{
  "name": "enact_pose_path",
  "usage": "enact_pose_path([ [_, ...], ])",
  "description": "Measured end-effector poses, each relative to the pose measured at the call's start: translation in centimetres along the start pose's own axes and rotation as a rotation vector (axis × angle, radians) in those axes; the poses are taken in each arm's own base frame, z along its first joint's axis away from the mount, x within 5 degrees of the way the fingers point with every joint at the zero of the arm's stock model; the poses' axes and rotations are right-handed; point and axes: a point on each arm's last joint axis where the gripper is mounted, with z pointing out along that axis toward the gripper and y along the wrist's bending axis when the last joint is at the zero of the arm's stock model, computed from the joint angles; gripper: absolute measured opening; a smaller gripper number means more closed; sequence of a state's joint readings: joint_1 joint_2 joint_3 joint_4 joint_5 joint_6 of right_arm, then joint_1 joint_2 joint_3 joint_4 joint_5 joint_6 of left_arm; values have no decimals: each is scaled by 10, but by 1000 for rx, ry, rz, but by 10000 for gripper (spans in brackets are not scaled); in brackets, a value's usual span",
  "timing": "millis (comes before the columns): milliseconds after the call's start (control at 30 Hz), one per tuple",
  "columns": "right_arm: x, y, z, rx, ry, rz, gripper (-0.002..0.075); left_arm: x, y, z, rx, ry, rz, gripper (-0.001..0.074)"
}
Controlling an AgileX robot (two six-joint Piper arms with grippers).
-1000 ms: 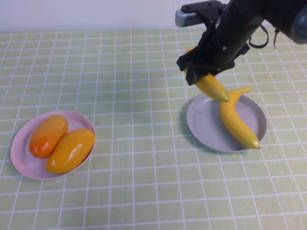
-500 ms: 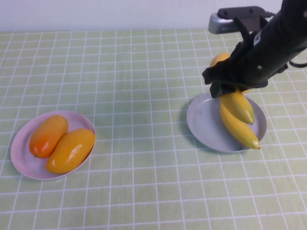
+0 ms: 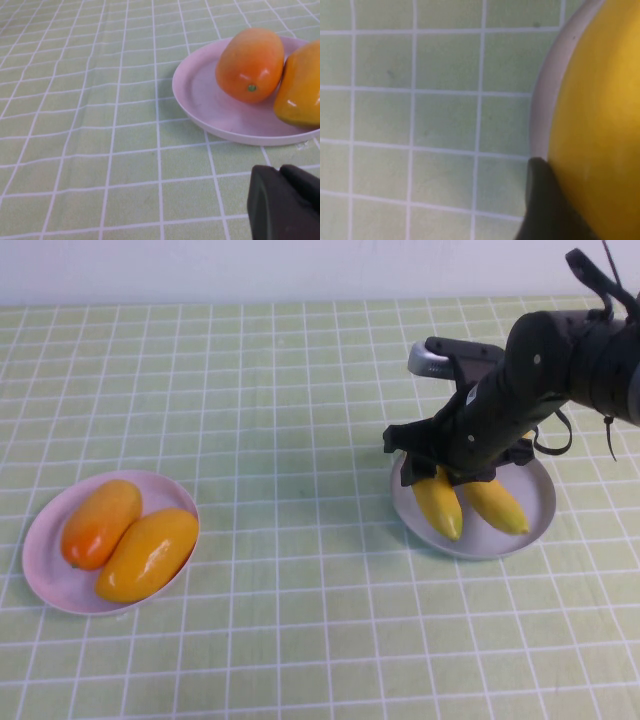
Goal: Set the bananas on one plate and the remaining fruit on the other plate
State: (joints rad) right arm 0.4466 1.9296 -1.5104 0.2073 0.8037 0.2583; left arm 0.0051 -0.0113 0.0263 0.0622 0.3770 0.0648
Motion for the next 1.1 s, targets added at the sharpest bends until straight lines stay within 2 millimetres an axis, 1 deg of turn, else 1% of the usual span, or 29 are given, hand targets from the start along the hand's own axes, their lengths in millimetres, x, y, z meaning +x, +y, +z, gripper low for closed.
enact_pose_path([
  [133,1,-3,11,16,14,-4,307,0,0,0,0,0,0,-1],
  [367,0,-5,12,32,12,-19,307,0,0,0,0,0,0,-1],
  [533,1,-5,12,36,19,-21,352,0,0,0,0,0,0,-1],
  [633,1,-5,12,35,22,-20,367,0,0,0,0,0,0,-1],
  [733,-2,-1,6,29,34,-18,377,0,0,0,0,0,0,-1],
  [833,-10,5,-7,23,43,-27,390,0,0,0,0,0,0,-1],
  [900,-16,9,-19,32,54,-43,388,0,0,0,0,0,0,-1],
  [967,-21,12,-31,44,66,-64,361,0,0,0,0,0,0,-1],
  [1000,-23,14,-37,48,73,-84,330,0,0,0,0,0,0,-1],
  [1033,-25,16,-43,49,77,-101,287,0,0,0,0,0,0,-1],
  [1100,-26,18,-53,54,97,-135,175,0,0,0,0,0,0,-1],
])
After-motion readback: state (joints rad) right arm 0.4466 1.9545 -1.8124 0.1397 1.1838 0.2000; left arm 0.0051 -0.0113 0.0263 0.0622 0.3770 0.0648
